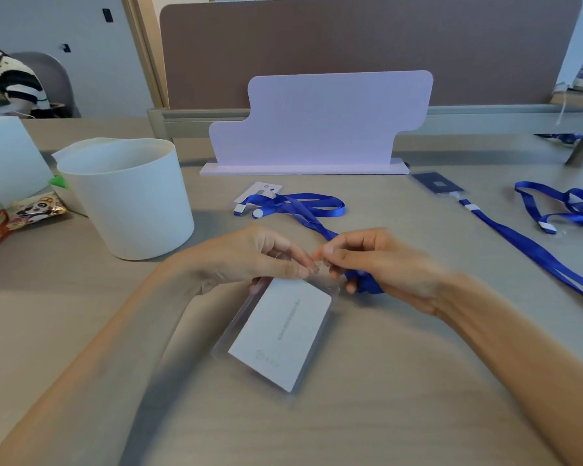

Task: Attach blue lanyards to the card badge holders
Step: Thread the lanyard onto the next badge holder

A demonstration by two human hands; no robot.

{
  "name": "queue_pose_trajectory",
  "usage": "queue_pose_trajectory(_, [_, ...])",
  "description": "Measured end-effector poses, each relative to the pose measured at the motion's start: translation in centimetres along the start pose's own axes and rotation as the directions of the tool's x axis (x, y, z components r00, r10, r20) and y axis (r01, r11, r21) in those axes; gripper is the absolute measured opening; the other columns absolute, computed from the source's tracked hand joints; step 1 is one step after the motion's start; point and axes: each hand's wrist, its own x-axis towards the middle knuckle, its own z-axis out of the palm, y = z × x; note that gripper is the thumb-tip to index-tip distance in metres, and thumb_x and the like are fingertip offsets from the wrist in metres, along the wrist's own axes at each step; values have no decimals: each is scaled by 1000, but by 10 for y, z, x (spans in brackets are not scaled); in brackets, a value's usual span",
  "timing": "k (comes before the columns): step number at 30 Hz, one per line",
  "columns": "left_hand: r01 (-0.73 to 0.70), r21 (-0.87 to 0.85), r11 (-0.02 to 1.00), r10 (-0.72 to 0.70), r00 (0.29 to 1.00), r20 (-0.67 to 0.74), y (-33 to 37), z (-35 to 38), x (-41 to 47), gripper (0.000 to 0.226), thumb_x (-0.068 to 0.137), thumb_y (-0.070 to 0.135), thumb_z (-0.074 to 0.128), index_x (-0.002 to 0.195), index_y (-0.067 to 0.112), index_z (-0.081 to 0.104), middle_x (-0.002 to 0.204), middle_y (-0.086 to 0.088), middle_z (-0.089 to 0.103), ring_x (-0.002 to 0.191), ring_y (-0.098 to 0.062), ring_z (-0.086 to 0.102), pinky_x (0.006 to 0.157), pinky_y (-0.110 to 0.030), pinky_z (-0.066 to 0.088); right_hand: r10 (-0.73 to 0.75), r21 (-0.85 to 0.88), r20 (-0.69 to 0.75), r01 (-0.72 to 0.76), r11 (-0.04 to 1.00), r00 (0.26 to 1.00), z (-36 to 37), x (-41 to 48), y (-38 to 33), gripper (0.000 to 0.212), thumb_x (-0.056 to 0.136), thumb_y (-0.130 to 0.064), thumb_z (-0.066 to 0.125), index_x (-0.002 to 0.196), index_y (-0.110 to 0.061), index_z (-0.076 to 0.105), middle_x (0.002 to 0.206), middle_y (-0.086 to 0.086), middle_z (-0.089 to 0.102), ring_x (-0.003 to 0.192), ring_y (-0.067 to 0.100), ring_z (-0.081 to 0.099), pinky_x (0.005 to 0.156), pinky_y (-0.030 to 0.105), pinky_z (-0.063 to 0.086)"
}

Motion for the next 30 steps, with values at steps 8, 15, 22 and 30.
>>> queue_pose_trajectory(8, [7,-54,999,-11,996,-84,6,20,9,14,88,32,66,95,25,76,65,8,55,47,-7,34,40,-13,25,-3,80,-232,23,997,973,-6,-2,-9,8,82,-16,73,81,-8,73,59,-2,67,46,3,57,43,13,40])
queue_pose_trajectory(15, [-92,-155,984,67,985,-157,10,25,12,8,89,16,65,87,15,73,74,17,70,72,9,62,62,-3,41,0,78,-237,19,997,971,-4,-1,-9,8,81,-26,74,79,-18,73,65,-1,67,50,10,52,42,18,36])
queue_pose_trajectory(22, [-162,-100,982,132,958,-253,11,27,12,19,90,5,58,77,9,71,91,-8,73,78,8,61,67,-1,43,-59,-89,-246,39,995,968,-6,-3,-10,17,74,-26,81,87,-17,76,62,0,60,54,15,40,46,18,34])
queue_pose_trajectory(30, [-168,-13,986,159,950,-270,7,31,16,20,89,3,59,75,8,73,76,7,74,75,0,64,70,-13,48,-174,-152,-256,138,979,951,-4,-1,-5,14,74,-12,81,85,-7,74,57,-3,61,43,4,43,45,9,33])
